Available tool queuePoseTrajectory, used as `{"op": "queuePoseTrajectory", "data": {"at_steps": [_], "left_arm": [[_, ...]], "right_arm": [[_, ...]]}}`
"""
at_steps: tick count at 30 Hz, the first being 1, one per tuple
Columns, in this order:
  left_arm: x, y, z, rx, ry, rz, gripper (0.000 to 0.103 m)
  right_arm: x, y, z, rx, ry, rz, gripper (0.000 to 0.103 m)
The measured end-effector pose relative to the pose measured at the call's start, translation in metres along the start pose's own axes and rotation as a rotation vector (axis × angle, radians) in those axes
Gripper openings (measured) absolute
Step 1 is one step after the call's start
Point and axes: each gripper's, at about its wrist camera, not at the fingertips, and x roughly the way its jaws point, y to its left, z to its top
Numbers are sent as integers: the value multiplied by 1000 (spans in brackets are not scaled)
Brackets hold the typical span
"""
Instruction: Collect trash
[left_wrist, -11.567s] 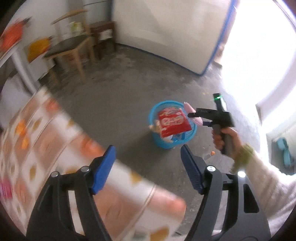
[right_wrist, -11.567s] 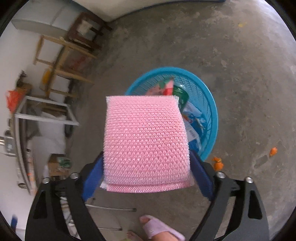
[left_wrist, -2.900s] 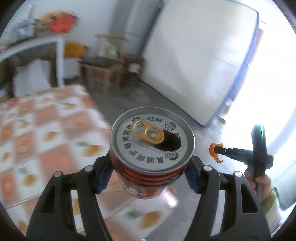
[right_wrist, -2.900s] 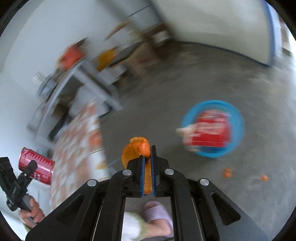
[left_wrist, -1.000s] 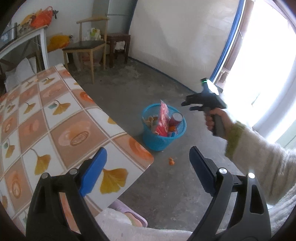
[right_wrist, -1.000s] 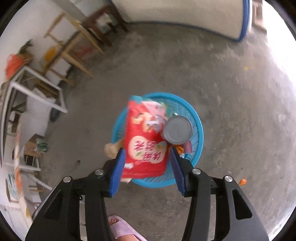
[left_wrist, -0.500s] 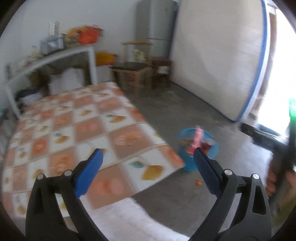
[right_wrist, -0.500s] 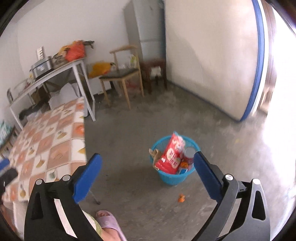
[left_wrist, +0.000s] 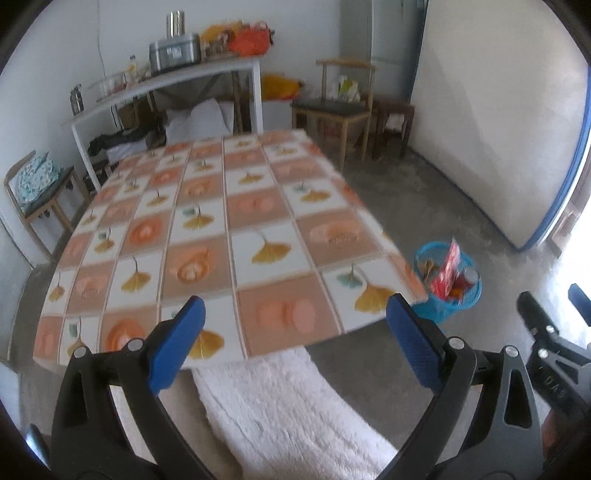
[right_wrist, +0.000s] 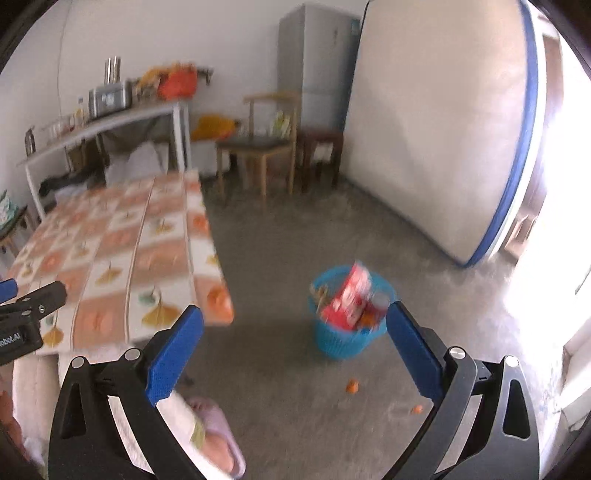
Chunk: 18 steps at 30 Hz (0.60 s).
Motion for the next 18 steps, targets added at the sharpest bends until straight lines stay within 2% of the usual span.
{"op": "queuePoseTrajectory", "data": {"at_steps": [4,18], "left_arm": [[2,-6,-8,18,14,0,95],[6,-10,-2,22,16,8,94]], "right_arm": [[10,3,-8,-5,40,-7,97],[17,-1,-7,5,57,-51,97]]}}
